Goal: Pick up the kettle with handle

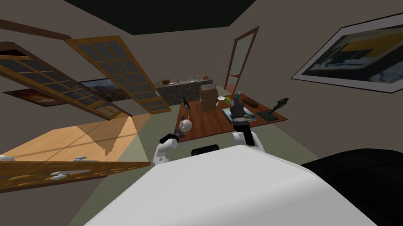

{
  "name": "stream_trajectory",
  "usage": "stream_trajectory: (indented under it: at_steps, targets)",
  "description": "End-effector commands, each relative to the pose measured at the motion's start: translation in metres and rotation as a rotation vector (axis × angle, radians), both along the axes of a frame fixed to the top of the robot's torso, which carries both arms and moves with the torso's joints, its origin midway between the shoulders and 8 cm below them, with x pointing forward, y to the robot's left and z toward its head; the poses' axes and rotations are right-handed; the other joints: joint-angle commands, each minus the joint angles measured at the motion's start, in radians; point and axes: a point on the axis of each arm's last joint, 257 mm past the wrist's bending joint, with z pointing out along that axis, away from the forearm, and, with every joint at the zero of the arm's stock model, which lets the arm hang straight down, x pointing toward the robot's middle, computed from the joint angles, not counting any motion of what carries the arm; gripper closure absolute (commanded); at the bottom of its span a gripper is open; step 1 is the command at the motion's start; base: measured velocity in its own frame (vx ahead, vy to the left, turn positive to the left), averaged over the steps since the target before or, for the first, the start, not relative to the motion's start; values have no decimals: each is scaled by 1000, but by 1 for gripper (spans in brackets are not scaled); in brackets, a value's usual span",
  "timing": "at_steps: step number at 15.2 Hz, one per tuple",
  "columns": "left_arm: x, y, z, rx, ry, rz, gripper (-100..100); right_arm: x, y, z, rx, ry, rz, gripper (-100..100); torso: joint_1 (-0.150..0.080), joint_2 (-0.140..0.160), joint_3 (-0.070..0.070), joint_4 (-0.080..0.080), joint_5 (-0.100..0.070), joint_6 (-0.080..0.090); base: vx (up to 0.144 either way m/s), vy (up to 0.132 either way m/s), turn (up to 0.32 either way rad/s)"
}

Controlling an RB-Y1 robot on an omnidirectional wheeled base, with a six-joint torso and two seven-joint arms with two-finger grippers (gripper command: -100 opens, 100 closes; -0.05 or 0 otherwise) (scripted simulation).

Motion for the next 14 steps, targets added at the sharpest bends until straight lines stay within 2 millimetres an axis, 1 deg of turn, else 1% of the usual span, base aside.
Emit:
stream_trajectory:
  at_steps: [1,2,5,6,7,8,11,12,13,14]
  targets:
    - [0,0,0,0,0,0,-100,0,0,0,0,0,0,0,0,0,0,0,0,0,6,-8,-2]
    - [2,-3,-7,-6,3,2,-100,0,0,0,0,0,0,0,0,0,0,0,0,0,22,0,-7]
    - [4,-5,-15,-7,4,4,-100,0,0,0,0,0,0,0,2,-2,-1,0,0,0,45,7,-9]
    - [5,-5,-17,-8,4,4,-100,0,0,0,0,0,0,0,2,-2,-1,0,0,0,47,8,-6]
    - [4,-5,-14,-8,6,3,-100,0,0,0,0,0,0,0,2,-2,-1,-1,0,0,27,3,-3]
    - [2,-3,-8,-6,3,2,100,0,0,0,0,0,0,0,2,-2,-1,0,0,0,-9,0,8]
    - [0,-2,0,-5,2,1,100,0,0,0,0,0,0,0,1,3,2,1,0,0,-45,-6,11]
    - [1,-1,-4,-5,1,2,100,0,0,0,0,0,0,0,1,4,2,1,0,0,-33,-5,4]
    - [1,10,-4,26,2,-6,-100,0,0,0,0,0,0,0,1,4,2,1,0,0,-26,2,-14]
    - [2,15,-5,41,0,-9,-100,0,0,0,0,0,0,0,1,4,2,1,0,0,-37,14,-22]
